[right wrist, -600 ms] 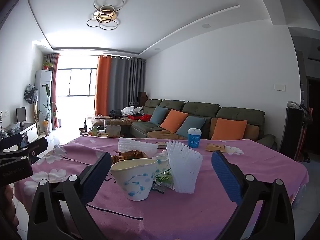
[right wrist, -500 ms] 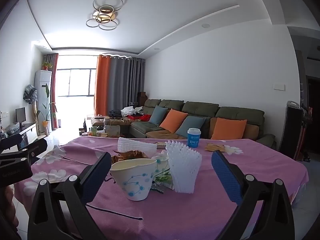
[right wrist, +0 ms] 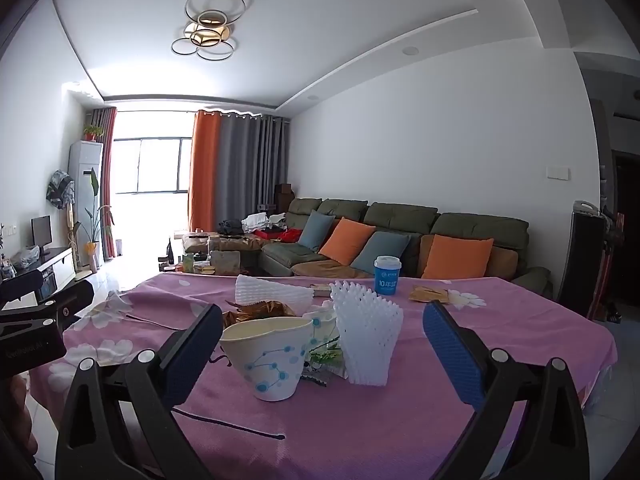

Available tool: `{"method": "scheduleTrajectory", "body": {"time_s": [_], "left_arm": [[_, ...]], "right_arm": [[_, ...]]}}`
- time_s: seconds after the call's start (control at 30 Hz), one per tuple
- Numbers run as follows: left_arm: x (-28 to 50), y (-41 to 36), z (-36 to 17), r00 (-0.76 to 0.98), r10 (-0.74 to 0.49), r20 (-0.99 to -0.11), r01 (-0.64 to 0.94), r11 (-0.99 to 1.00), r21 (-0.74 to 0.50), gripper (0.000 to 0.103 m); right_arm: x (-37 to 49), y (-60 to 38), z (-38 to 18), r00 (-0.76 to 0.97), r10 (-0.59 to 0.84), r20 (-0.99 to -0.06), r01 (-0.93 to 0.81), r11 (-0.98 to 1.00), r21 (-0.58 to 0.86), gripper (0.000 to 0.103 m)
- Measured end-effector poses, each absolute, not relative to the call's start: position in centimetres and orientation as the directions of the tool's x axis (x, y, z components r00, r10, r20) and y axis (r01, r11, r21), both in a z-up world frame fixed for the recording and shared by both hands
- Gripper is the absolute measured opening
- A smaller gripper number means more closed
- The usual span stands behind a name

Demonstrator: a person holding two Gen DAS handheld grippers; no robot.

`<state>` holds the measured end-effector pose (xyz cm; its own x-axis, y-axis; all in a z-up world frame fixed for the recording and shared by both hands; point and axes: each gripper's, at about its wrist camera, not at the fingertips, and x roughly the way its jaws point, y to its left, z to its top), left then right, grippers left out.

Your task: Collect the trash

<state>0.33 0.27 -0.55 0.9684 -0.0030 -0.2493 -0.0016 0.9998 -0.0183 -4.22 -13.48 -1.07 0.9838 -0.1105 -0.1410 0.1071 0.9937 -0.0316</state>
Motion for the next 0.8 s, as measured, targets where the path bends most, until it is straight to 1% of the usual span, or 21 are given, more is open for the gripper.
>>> {"method": "scheduleTrajectory", "body": {"time_s": [0.8], "left_arm": [[0.43, 0.43, -0.26, 0.968, -0.003, -0.249, -0.002, 1.0, -0.022, 0.098]], "right_arm": [[-4.3, -13.61, -0.91, 0.984, -0.106, -0.144, 0.102, 0.994, -0.033, 0.096]]}}
